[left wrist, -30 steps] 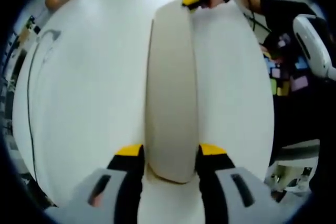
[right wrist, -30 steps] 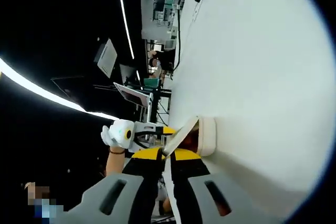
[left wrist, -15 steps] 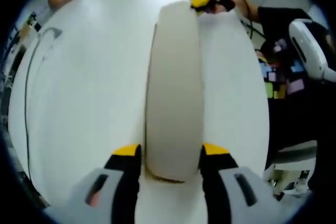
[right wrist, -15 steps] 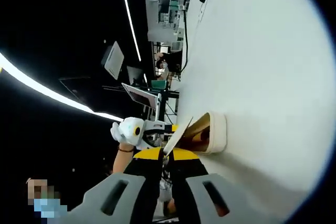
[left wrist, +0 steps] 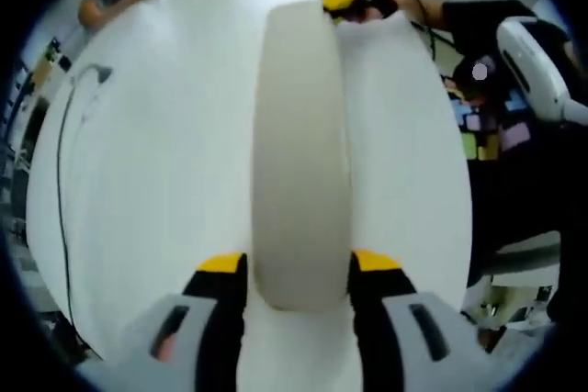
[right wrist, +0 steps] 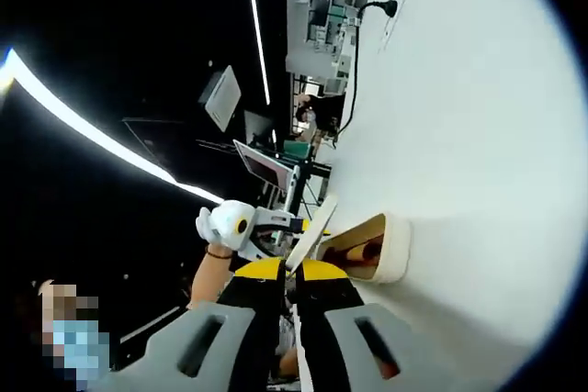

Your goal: Arrange the utensils inside the cutlery case until each visible utensil rests in its matching compartment.

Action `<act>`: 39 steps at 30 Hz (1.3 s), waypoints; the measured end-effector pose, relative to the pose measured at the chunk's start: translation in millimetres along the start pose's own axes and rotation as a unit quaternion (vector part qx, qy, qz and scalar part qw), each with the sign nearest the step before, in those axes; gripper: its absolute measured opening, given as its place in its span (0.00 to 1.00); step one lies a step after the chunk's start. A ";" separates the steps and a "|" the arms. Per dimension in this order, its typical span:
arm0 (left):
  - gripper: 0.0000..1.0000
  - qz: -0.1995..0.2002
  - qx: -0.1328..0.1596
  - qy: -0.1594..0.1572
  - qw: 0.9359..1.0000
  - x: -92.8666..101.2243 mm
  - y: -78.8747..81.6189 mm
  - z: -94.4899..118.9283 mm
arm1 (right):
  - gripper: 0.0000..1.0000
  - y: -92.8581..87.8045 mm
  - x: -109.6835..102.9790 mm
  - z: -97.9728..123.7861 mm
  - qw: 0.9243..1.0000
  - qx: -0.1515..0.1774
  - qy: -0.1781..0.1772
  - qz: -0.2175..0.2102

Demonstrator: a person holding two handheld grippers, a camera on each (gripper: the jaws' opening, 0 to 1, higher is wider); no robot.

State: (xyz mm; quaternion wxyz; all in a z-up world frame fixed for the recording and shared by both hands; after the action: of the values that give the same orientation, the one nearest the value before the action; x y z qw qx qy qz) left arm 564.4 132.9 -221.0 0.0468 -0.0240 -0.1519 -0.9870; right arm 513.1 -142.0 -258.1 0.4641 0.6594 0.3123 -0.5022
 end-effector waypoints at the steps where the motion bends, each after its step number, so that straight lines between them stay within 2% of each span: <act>1: 0.45 0.000 -0.005 0.001 1.000 -0.4 -0.3 -1.8 | 0.02 0.4 1.2 0.3 1.000 0.005 0.000 0.001; 2: 0.46 0.002 -0.010 0.002 1.000 -1.3 -0.7 -3.6 | 0.02 1.2 2.0 -0.1 1.000 0.011 0.001 0.000; 5: 0.46 0.004 -0.023 0.002 1.000 -3.0 -1.1 -6.8 | 0.02 1.7 4.5 -2.5 1.000 0.004 0.000 0.004; 8: 0.47 0.001 -0.025 0.001 1.000 -1.0 0.2 -7.9 | 0.02 -0.1 5.6 -3.1 1.000 -0.011 0.002 0.012; 14: 0.53 -0.007 -0.035 -0.004 0.999 2.9 1.3 -9.3 | 0.02 -0.2 8.2 -2.0 1.000 -0.013 0.007 0.008; 16: 0.51 -0.013 -0.041 -0.002 0.999 4.2 1.7 -12.0 | 0.03 -2.0 12.1 -0.2 1.000 -0.020 -0.006 0.012; 18: 0.48 -0.015 -0.044 -0.003 0.999 4.4 2.7 -13.0 | 0.03 -3.0 14.2 1.6 1.000 -0.011 0.000 -0.001; 24: 0.46 -0.005 -0.047 -0.007 0.999 3.3 3.0 -14.3 | 0.04 -8.3 14.1 3.0 1.000 -0.005 -0.015 0.021; 28: 0.46 0.006 -0.041 -0.013 0.999 0.0 2.4 -12.1 | 0.05 -7.3 13.4 3.3 0.998 -0.013 -0.022 0.051; 30: 0.46 0.009 -0.040 -0.014 0.999 0.1 1.8 -13.3 | 0.06 -7.8 18.5 4.5 0.996 -0.021 -0.043 0.074; 32: 0.44 0.008 -0.040 -0.014 0.999 -0.2 2.1 -13.9 | 0.07 -8.2 17.8 4.7 0.995 -0.031 -0.047 0.088; 33: 0.44 0.007 -0.041 -0.013 0.999 -1.0 2.1 -14.2 | 0.02 -8.2 16.3 4.6 0.994 -0.032 -0.045 0.090; 34: 0.44 0.009 -0.040 -0.014 0.999 -2.4 2.3 -14.4 | 0.02 -7.6 12.5 4.8 0.994 -0.032 -0.044 0.094; 38: 0.43 0.013 -0.039 -0.015 0.999 -3.3 2.8 -14.4 | 0.05 -3.5 3.3 13.1 0.983 -0.051 -0.075 0.157; 39: 0.43 0.012 -0.040 -0.015 0.999 -3.5 3.2 -14.6 | 0.05 -3.7 -0.1 15.3 0.982 -0.053 -0.071 0.166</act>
State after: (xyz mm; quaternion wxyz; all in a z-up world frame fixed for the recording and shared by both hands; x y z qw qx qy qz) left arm 567.6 125.8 -234.2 0.0552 -0.0421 -0.1130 -0.9912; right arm 504.1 -154.7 -260.1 0.5961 0.6392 0.1912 -0.4467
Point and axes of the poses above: the point that each gripper's makers call its tool centre point, and the gripper's own axes: z roughly backward along the fingers, x roughly to its right, y roughly out of its top, the point moved 9 cm from there along z, roughly backward along the fingers
